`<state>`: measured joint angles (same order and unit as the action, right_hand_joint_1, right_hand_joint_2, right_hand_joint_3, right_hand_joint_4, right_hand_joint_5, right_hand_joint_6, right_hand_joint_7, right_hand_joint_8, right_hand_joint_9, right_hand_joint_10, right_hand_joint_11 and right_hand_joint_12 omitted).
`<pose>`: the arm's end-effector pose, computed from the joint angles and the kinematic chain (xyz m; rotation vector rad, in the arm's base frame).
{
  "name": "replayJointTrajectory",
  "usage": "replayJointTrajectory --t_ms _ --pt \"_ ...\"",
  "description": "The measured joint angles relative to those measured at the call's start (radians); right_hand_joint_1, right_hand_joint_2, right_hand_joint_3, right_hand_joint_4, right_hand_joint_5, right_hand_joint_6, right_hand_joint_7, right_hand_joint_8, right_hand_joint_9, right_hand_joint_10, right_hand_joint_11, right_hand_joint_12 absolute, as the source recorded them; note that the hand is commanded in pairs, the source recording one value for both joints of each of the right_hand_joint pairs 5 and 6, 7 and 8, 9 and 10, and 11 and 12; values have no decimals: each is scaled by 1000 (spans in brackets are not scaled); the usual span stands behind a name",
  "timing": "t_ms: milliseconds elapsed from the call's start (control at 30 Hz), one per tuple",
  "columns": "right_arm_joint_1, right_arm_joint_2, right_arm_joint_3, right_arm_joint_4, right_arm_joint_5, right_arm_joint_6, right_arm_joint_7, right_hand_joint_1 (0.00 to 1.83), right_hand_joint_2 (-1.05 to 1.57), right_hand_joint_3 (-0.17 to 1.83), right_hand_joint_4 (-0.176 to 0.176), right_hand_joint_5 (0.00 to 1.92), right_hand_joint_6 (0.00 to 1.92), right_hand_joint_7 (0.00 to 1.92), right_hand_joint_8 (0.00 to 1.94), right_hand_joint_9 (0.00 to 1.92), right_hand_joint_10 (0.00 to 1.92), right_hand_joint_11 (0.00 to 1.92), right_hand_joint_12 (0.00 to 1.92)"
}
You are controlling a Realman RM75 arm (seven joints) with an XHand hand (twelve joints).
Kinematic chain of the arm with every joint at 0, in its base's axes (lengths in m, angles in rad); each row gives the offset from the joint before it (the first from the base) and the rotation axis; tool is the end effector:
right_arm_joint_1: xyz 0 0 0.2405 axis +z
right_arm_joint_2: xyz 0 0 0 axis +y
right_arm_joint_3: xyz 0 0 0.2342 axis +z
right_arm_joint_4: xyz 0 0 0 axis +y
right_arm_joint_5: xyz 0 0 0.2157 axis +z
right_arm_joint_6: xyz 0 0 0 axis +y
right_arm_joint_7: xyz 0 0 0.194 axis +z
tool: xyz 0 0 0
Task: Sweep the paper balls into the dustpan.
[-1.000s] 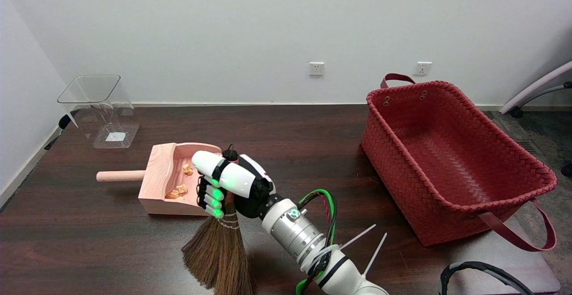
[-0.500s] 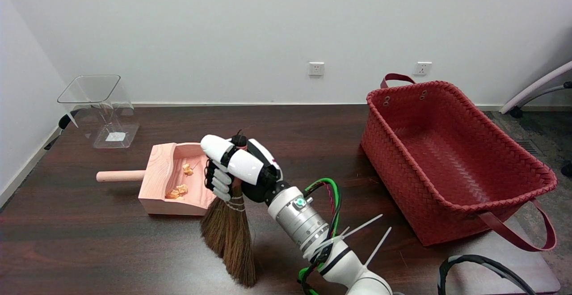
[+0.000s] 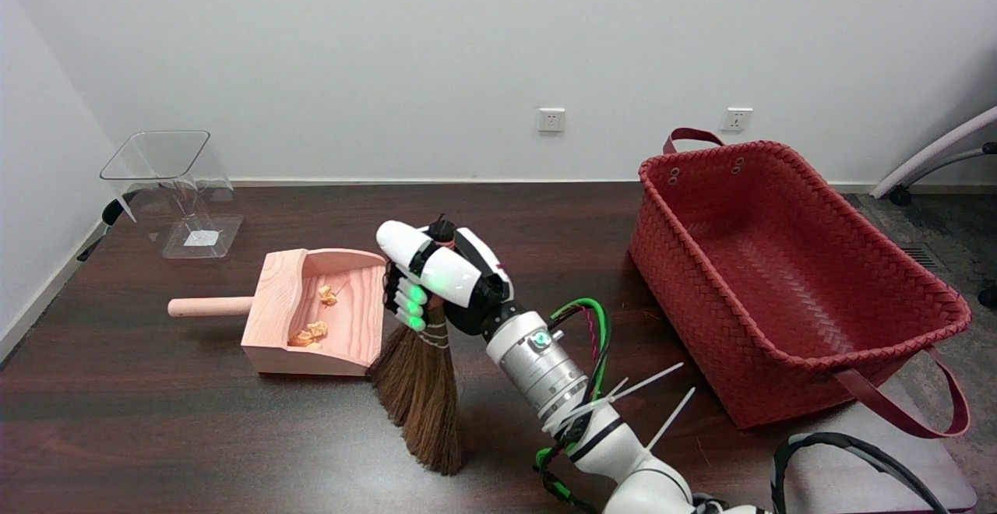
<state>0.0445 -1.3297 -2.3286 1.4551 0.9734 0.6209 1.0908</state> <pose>-0.2386 -0.3499 0.1050 1.4189 -1.5938 1.3994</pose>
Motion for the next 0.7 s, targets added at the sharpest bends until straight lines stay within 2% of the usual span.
replayJointTrajectory --t_ms 700 --pt "42 50 40 -81 -68 43 102 862 1571 615 0 1920 1920 1920 1920 1920 1920 1920 1920"
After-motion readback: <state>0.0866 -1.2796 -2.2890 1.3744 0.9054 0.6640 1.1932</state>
